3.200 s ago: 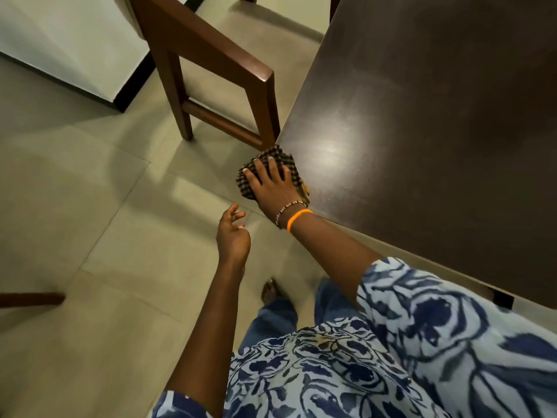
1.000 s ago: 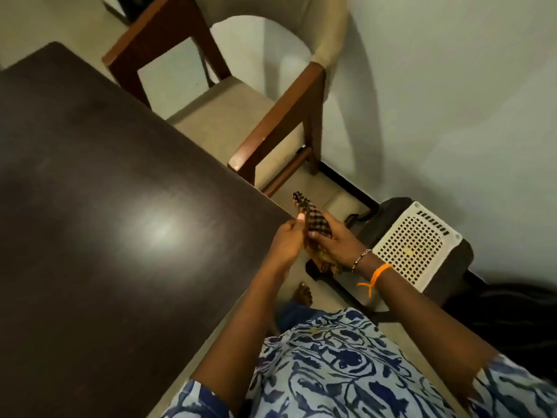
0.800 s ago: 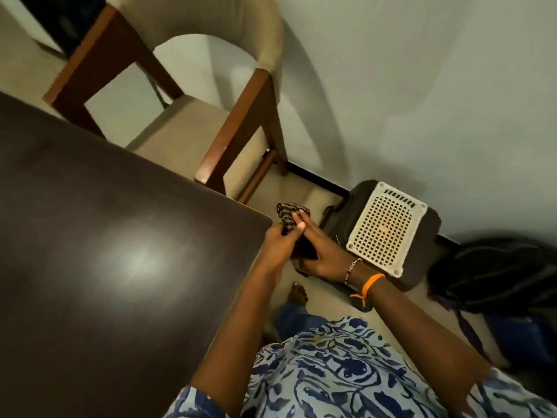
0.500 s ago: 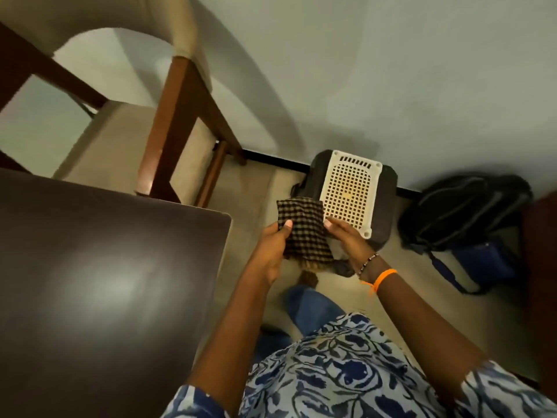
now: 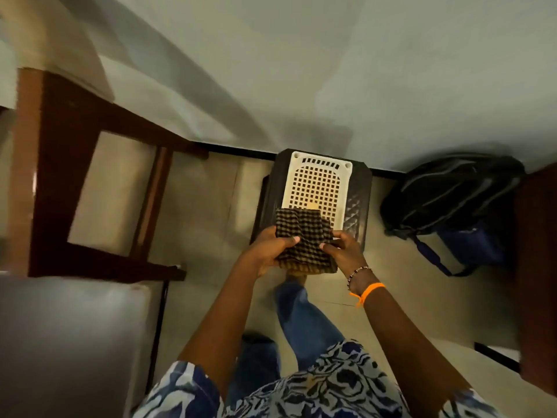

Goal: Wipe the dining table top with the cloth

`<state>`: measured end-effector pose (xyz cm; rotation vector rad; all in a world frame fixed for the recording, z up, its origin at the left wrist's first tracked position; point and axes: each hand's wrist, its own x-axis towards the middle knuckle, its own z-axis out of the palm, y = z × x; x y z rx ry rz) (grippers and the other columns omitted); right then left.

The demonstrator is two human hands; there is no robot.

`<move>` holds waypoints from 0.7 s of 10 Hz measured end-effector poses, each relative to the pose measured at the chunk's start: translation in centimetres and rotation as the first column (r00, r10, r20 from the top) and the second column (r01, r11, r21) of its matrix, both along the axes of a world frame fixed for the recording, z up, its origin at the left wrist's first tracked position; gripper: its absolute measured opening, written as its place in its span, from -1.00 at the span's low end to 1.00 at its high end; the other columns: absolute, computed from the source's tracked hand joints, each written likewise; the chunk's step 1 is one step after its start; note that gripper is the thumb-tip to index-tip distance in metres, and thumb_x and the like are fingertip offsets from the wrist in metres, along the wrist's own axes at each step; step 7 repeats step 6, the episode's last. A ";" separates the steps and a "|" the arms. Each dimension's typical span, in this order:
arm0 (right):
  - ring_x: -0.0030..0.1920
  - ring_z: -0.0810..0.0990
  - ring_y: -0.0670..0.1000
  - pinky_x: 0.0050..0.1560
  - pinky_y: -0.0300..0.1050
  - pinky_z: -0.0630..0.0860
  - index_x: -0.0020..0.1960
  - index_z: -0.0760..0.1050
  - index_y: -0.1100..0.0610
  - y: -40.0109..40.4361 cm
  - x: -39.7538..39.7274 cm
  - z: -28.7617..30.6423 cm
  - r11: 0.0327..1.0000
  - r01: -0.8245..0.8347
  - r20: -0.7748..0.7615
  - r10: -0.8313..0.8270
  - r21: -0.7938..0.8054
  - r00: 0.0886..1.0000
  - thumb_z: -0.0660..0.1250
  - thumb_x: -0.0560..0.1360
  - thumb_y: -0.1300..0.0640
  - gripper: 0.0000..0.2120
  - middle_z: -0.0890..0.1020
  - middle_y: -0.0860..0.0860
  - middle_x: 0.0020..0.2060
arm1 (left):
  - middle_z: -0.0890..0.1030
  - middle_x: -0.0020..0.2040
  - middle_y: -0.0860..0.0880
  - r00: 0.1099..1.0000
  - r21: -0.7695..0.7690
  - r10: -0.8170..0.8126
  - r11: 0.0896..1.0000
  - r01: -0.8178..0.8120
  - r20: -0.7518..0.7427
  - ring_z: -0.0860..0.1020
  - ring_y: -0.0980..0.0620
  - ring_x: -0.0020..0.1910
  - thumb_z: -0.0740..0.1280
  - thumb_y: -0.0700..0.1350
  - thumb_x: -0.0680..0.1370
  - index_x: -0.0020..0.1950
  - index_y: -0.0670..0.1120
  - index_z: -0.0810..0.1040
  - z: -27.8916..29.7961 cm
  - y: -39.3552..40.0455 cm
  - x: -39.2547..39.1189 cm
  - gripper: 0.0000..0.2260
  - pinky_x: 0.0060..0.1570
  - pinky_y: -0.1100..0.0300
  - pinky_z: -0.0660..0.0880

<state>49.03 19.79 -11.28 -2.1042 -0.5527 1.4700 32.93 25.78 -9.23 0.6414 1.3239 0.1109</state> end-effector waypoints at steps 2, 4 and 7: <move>0.18 0.53 0.18 0.21 0.03 0.48 0.25 0.43 0.23 4.8 4.0 -5.2 0.995 0.038 0.080 -0.030 -0.096 0.996 0.34 0.47 0.32 -0.64 0.57 0.19 0.17 | 0.54 0.21 -0.09 0.995 -0.030 0.017 0.999 -0.020 -0.097 0.48 0.03 0.02 0.30 -0.16 0.54 0.23 -0.10 0.44 -5.2 4.3 5.1 -0.73 -0.04 0.14 0.44; 0.21 0.51 0.18 0.21 -0.01 0.46 0.28 0.43 0.19 7.6 4.7 -9.1 0.987 0.025 0.079 -0.013 -0.156 0.997 0.23 0.51 0.30 -0.66 0.54 0.17 0.23 | 0.49 0.29 -0.12 0.983 -0.042 -0.071 0.997 0.065 -0.170 0.47 -0.11 0.24 0.30 -0.14 0.54 0.34 -0.13 0.36 -8.4 7.7 7.4 -0.62 0.19 0.02 0.42; 0.05 0.50 0.10 0.02 -0.15 0.39 0.30 0.45 0.16 8.8 4.7 -9.5 0.977 -0.041 0.100 0.063 -0.209 0.993 0.17 0.54 0.25 -0.66 0.55 0.17 0.22 | 0.43 0.37 -0.13 0.940 0.061 -0.135 0.985 0.162 -0.314 0.41 -0.14 0.32 0.18 -0.13 0.59 0.38 -0.11 0.35 -9.0 8.3 6.9 -0.65 0.31 -0.03 0.34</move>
